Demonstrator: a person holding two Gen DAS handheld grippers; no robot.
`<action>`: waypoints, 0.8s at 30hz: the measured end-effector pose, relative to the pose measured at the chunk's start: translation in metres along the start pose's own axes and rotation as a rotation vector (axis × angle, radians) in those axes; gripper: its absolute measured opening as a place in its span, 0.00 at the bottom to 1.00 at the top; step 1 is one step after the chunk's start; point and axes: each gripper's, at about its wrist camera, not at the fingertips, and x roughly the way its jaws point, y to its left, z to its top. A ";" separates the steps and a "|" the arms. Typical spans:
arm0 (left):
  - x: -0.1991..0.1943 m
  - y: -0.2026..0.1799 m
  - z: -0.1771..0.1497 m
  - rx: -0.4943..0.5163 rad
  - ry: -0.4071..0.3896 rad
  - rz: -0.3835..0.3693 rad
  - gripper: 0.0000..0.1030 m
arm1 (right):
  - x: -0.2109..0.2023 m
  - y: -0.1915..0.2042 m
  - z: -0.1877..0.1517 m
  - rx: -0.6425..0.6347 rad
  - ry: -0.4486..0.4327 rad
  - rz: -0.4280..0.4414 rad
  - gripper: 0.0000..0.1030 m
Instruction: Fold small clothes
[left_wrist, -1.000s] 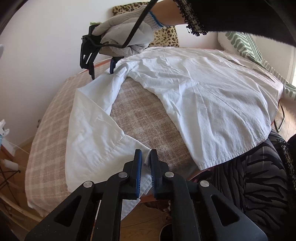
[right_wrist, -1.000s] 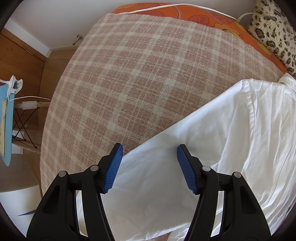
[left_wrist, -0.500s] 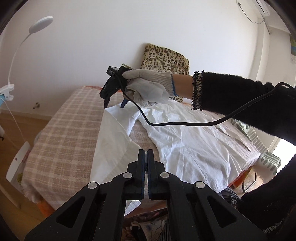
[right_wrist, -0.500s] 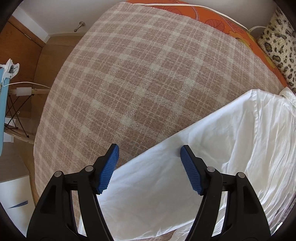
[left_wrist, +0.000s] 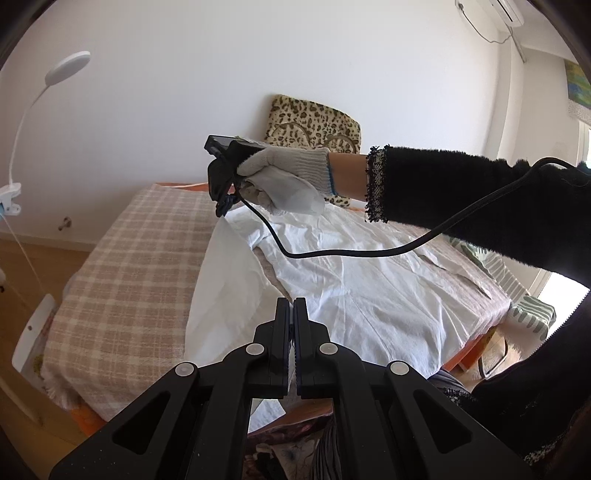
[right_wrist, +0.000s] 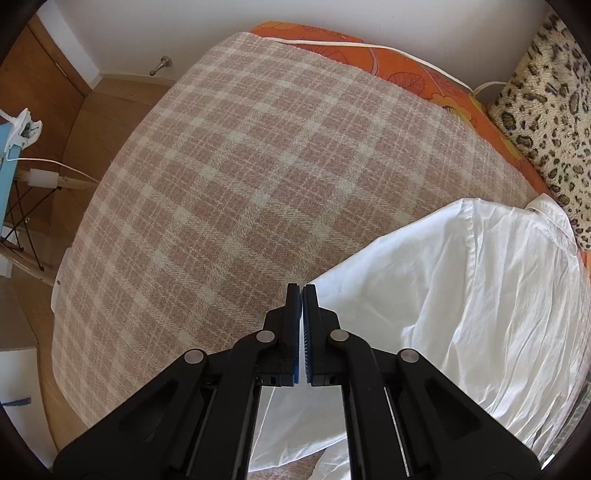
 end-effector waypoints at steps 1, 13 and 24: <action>-0.001 -0.004 0.002 0.008 -0.005 -0.007 0.01 | -0.006 -0.008 0.001 0.026 -0.013 0.025 0.02; 0.038 -0.064 0.006 0.085 0.030 -0.168 0.01 | -0.052 -0.108 -0.007 0.141 -0.083 0.239 0.01; 0.037 -0.078 0.007 0.091 0.047 -0.169 0.01 | -0.010 -0.072 -0.030 0.004 0.006 0.195 0.54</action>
